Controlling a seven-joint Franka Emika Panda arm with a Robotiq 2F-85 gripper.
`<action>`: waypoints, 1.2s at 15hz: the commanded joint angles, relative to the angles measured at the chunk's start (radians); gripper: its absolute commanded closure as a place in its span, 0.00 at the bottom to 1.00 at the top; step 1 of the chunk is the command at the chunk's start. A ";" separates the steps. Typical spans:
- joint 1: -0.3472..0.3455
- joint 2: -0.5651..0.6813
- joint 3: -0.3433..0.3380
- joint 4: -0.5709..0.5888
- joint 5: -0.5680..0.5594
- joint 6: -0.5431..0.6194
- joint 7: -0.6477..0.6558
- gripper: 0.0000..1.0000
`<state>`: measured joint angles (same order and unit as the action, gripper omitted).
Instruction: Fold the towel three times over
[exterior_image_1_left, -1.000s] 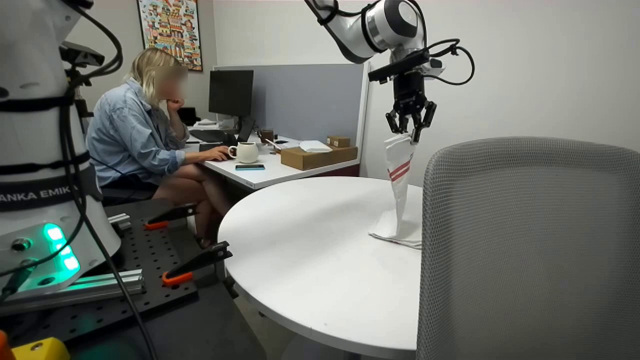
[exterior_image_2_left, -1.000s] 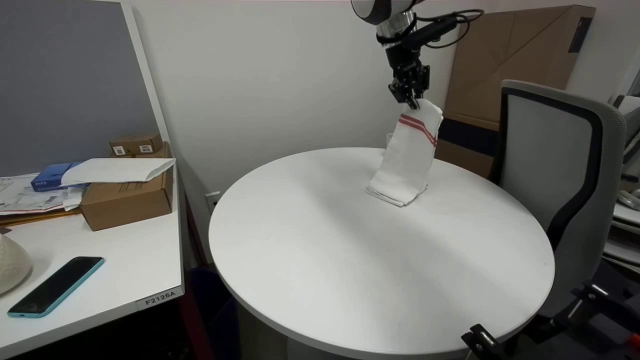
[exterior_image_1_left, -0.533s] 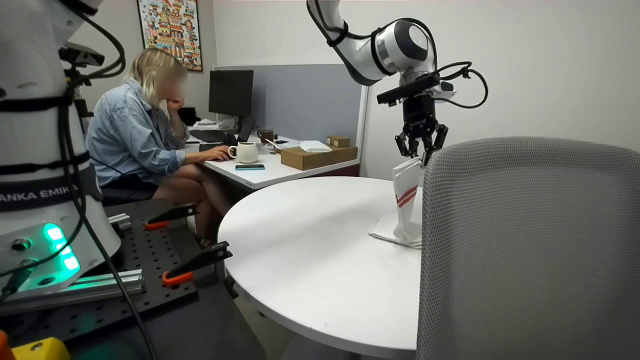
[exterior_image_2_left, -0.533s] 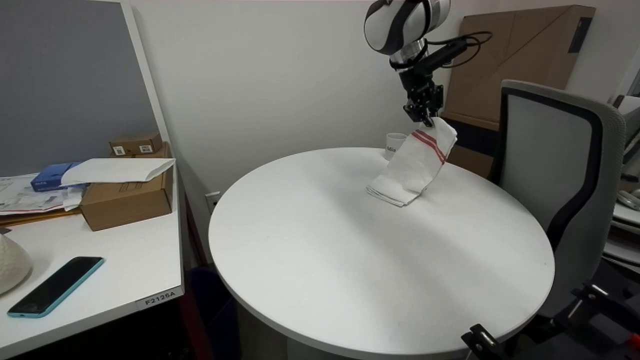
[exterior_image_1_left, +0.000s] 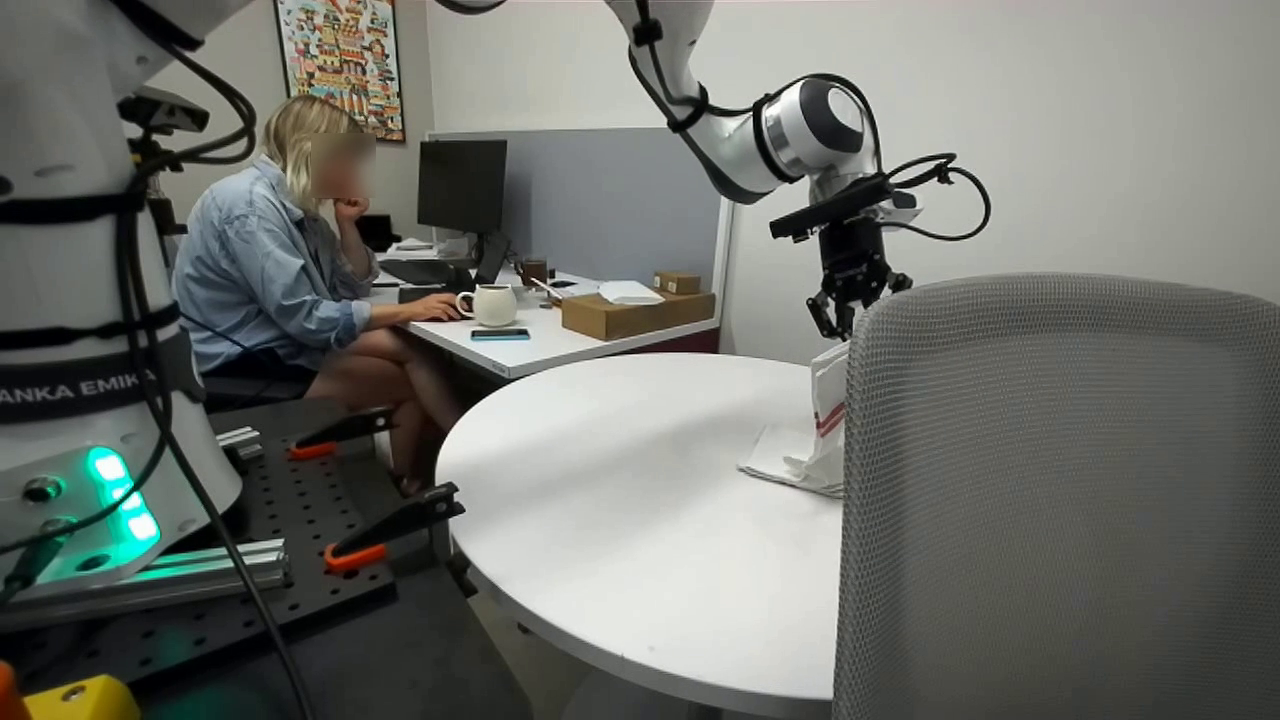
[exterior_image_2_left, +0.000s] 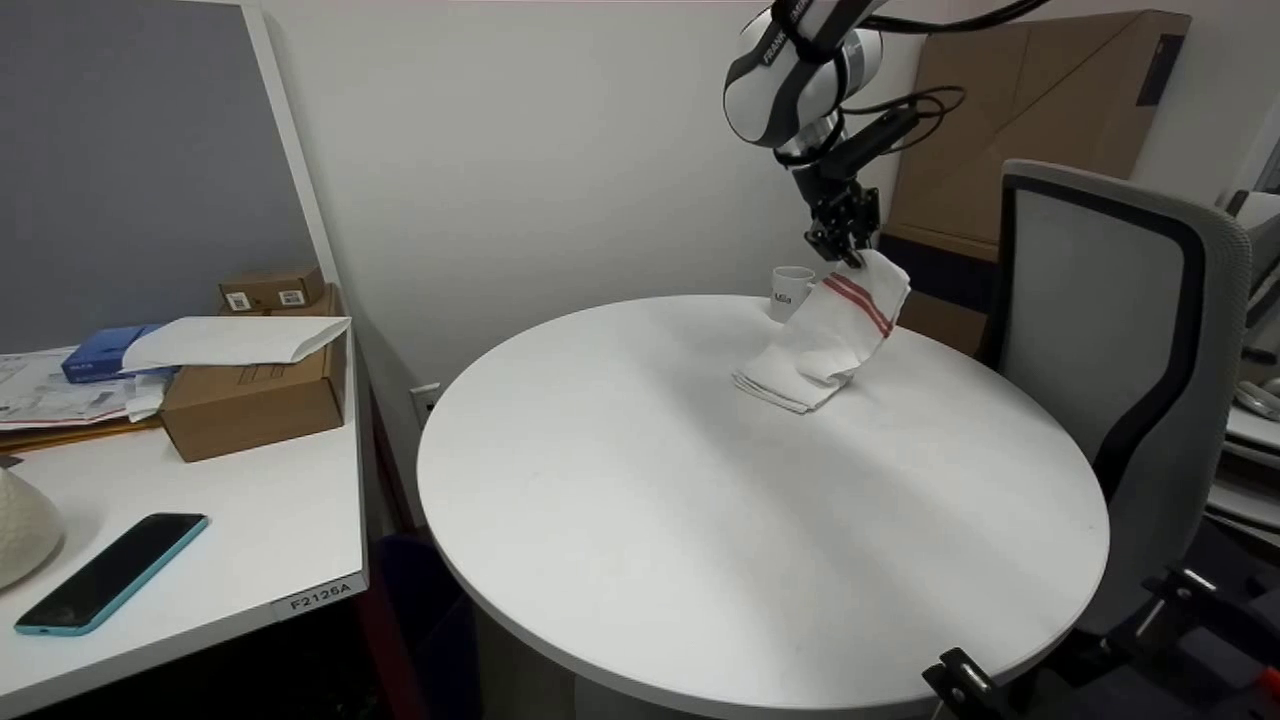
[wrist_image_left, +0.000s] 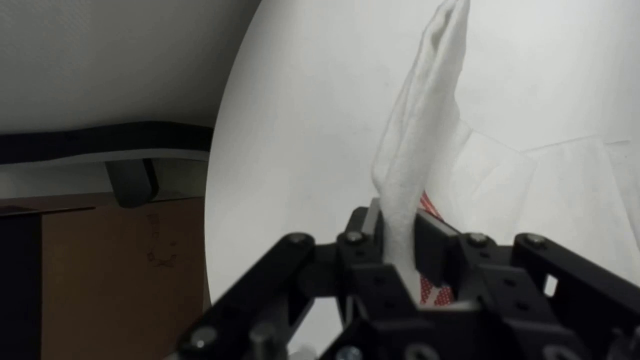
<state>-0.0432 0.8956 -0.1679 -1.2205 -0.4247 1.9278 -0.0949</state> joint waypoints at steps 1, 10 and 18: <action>0.002 0.105 -0.024 0.156 -0.020 -0.023 0.002 0.97; 0.006 0.282 -0.105 0.413 -0.073 -0.027 0.000 0.97; -0.002 0.348 -0.065 0.461 -0.027 -0.044 -0.045 0.97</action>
<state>-0.0432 1.2095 -0.2472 -0.8085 -0.4716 1.9007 -0.1023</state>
